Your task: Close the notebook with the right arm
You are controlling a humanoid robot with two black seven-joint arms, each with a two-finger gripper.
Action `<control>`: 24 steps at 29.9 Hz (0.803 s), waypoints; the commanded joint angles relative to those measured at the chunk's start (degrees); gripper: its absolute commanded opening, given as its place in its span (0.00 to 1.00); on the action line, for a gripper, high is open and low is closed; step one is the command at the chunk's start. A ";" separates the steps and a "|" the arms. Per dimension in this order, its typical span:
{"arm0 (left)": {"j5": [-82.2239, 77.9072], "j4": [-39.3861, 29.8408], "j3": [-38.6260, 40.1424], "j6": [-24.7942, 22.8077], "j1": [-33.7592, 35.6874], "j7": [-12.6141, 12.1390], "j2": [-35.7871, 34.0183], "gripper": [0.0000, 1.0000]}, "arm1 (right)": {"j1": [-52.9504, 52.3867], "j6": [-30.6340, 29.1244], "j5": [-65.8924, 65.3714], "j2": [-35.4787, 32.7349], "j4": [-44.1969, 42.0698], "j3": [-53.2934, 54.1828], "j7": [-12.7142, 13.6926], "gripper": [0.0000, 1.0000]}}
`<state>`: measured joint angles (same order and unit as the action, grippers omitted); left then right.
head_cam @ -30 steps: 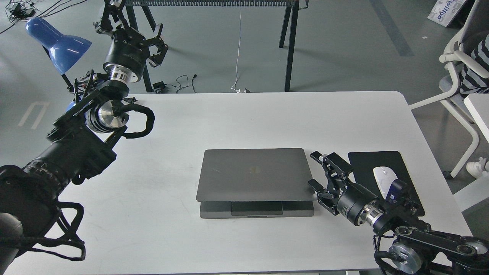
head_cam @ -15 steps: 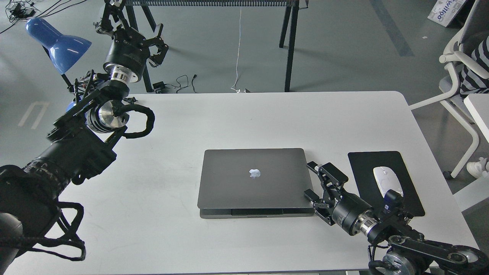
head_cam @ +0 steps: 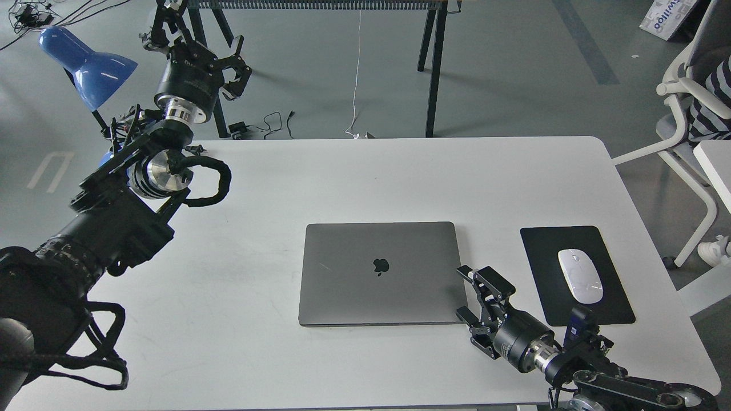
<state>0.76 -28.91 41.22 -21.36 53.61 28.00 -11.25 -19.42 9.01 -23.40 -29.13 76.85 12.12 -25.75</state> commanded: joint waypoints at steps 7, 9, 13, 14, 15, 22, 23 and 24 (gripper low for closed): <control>0.03 -0.01 0.00 0.00 0.00 0.00 0.00 1.00 | -0.97 -0.05 -0.15 -7.86 13.04 4.22 -0.09 0.99; 0.03 -0.01 0.00 0.00 0.00 0.00 0.00 1.00 | -0.97 -0.05 -0.24 -10.41 16.30 5.45 -0.18 0.99; -0.06 -0.01 0.00 0.00 0.00 0.00 0.00 1.00 | -2.71 -0.49 -0.76 -16.12 19.47 7.83 -0.18 0.99; -0.06 -0.01 0.00 0.00 0.00 0.00 0.00 1.00 | -4.38 -0.84 -0.77 -17.53 19.30 7.92 -0.18 0.99; -0.06 -0.01 0.00 0.00 0.00 0.00 0.00 1.00 | -6.57 -1.19 -0.85 -19.20 19.13 7.92 -0.18 0.99; -0.06 -0.01 -0.09 0.00 0.00 0.00 0.09 1.00 | -24.68 -9.71 1.16 -24.93 9.83 7.31 0.53 0.99; -0.06 -0.01 -0.09 0.00 0.00 0.00 0.09 1.00 | -26.00 -10.85 1.69 -24.93 7.72 7.13 0.53 0.99; -0.06 -0.01 -0.09 0.00 0.00 0.00 0.09 1.00 | -27.32 -12.43 2.74 -24.49 5.18 6.96 0.61 0.99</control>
<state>0.70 -28.91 41.12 -21.36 53.61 28.00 -11.16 -42.09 -0.04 -22.55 -53.83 88.05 19.71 -25.38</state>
